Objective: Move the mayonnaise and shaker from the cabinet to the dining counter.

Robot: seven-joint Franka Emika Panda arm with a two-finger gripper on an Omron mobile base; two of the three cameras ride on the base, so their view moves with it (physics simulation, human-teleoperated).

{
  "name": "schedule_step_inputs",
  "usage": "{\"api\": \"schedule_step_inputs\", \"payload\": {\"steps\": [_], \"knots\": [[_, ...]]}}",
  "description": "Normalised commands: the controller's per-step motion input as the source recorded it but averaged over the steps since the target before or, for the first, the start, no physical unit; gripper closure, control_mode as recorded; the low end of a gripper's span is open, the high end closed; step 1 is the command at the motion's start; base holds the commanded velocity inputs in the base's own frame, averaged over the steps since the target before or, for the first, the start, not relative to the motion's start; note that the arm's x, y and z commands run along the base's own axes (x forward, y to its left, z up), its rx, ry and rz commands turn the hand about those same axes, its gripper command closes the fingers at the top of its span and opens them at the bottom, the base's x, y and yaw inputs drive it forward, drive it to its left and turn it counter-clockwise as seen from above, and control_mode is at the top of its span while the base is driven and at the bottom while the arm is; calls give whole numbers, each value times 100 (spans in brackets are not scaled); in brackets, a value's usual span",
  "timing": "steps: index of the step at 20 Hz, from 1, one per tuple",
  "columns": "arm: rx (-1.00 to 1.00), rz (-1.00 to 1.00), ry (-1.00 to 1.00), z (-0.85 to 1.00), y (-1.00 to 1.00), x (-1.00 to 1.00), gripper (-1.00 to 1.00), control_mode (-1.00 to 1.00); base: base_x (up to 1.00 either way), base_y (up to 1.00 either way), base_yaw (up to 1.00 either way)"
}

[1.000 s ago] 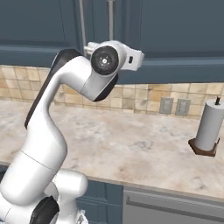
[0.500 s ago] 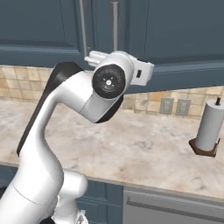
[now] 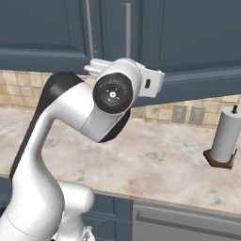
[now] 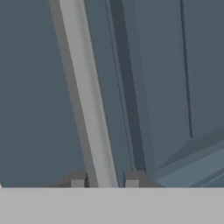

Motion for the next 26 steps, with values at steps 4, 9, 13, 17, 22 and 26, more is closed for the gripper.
{"api": "schedule_step_inputs", "payload": {"steps": [4, 9, 13, 17, 22, 26], "knots": [[0, 0, 2, -7, 0, 0, -100, -100, 0, 0, 0], [0, 0, 0, -2, -13, -17, -100, -100, 0, 0, 0], [0, 0, 0, 0, -32, -32, -100, -100, 0, 0, 0], [0, 0, 0, 2, -31, -63, -100, -100, 0, 0, 0], [0, -10, 1, 9, -2, -72, -100, -100, 0, 0, 0], [-7, -17, 7, 9, 57, -44, -100, -100, 0, 0, 0]]}}
